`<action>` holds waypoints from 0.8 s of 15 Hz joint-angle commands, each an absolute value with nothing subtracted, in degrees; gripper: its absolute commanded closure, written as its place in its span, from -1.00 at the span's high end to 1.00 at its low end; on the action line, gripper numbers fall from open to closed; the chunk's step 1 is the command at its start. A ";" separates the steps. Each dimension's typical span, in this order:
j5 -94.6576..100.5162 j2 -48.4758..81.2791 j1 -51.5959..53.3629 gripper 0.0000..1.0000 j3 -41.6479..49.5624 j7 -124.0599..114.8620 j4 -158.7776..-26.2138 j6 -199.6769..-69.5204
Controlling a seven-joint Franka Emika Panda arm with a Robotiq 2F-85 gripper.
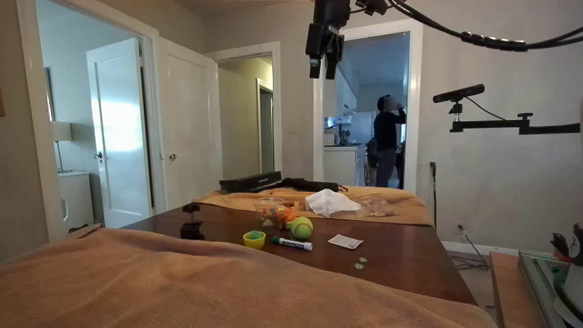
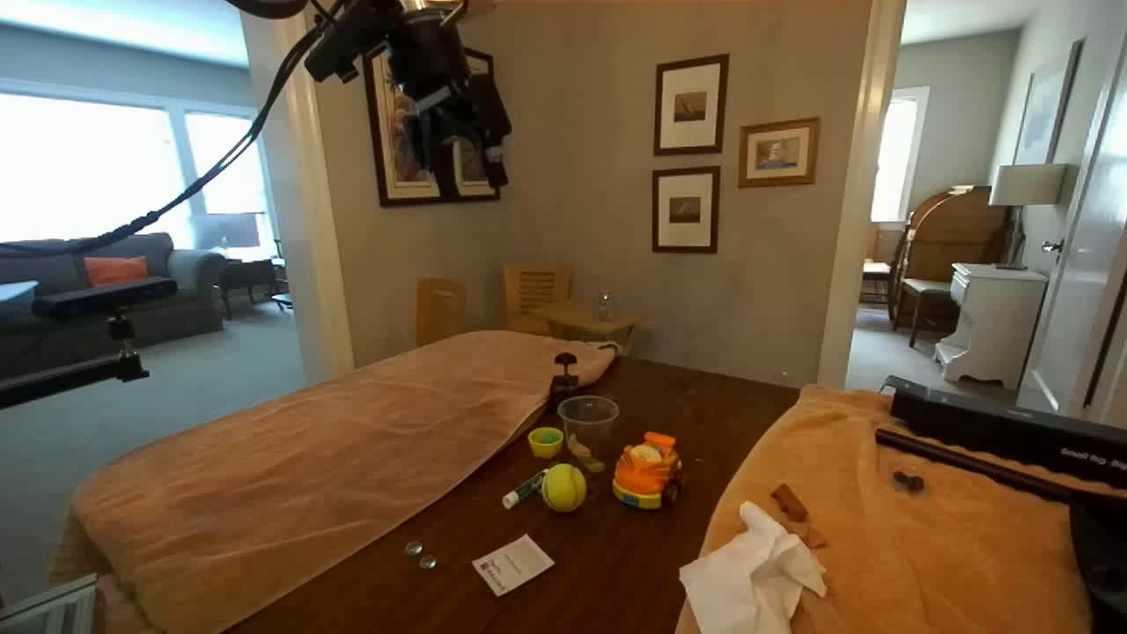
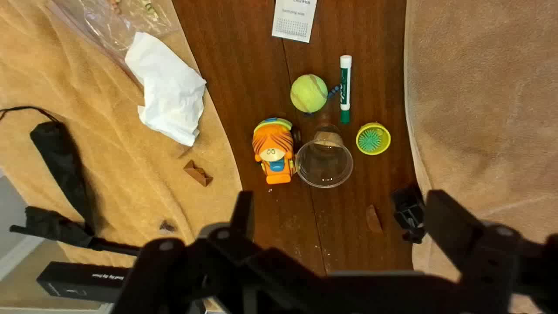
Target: Push the car towards you
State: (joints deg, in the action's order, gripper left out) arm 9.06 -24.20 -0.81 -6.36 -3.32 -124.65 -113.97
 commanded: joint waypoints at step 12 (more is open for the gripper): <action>5.88 -16.22 -0.20 1.00 -3.01 -2.61 -119.47 -114.46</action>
State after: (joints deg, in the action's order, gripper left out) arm 8.41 -22.06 -0.66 -5.08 -3.34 -124.04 -113.98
